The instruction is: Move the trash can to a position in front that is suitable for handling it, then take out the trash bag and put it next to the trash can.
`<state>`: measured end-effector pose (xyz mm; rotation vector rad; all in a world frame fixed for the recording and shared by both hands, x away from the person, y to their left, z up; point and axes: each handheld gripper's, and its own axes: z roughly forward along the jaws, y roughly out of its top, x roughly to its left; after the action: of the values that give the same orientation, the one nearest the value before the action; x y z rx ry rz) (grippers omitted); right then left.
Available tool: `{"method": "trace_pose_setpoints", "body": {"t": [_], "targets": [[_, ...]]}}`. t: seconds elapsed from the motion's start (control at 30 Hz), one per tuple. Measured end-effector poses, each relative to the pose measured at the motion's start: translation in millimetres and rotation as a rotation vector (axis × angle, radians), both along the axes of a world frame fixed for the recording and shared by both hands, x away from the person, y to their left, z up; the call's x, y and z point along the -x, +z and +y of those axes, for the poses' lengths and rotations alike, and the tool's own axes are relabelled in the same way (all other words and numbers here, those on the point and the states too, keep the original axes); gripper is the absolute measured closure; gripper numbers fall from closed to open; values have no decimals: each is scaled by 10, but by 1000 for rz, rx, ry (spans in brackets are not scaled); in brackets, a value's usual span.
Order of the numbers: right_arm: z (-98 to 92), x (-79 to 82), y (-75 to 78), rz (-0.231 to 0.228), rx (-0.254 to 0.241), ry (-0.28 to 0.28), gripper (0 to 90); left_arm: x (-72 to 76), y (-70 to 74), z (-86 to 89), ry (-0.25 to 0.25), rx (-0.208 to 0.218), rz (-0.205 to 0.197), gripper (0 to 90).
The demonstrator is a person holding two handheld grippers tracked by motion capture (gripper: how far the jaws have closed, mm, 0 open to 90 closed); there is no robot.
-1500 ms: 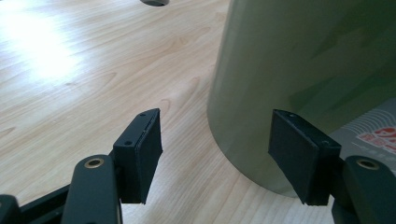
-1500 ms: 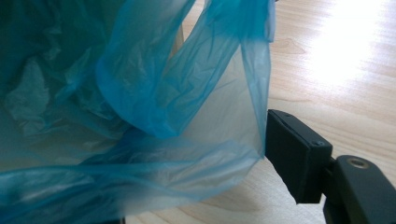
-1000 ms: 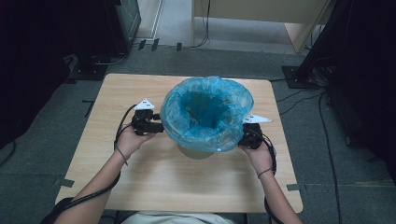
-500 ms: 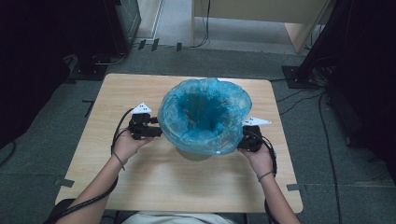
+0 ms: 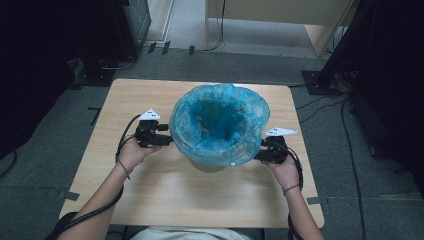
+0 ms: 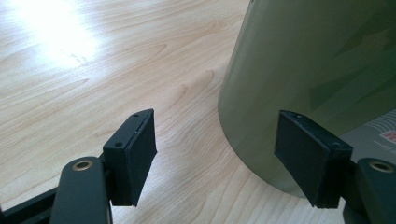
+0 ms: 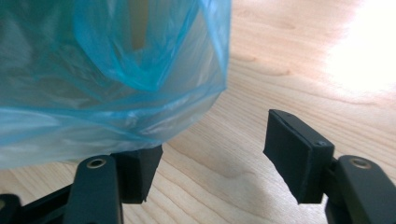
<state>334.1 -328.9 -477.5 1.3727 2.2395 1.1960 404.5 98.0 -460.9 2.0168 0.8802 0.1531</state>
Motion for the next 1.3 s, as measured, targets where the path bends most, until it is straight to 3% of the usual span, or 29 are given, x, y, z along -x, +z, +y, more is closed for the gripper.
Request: {"method": "trace_pose_setpoints", "body": {"t": [0.13,0.23,0.57,0.67,1.03,1.13,1.3], "targets": [[-9,43,88,-10,-5,30,332,-34,18,20,-5,24,3,288],[-6,78,169,-27,23,56,332,-60,28,42,3,35,1,288],[-58,106,339,-20,-8,63,299,-62,86,104,-4,35,-5,288],[-107,139,443,-20,-52,61,288,-61,87,111,-1,36,0,289],[-223,212,642,-55,-23,67,287,-69,82,136,7,18,-8,289],[-241,218,725,-73,-19,72,287,-63,69,147,6,10,-27,289],[-252,231,904,-104,-23,92,287,-58,62,172,10,15,-10,289]]}}
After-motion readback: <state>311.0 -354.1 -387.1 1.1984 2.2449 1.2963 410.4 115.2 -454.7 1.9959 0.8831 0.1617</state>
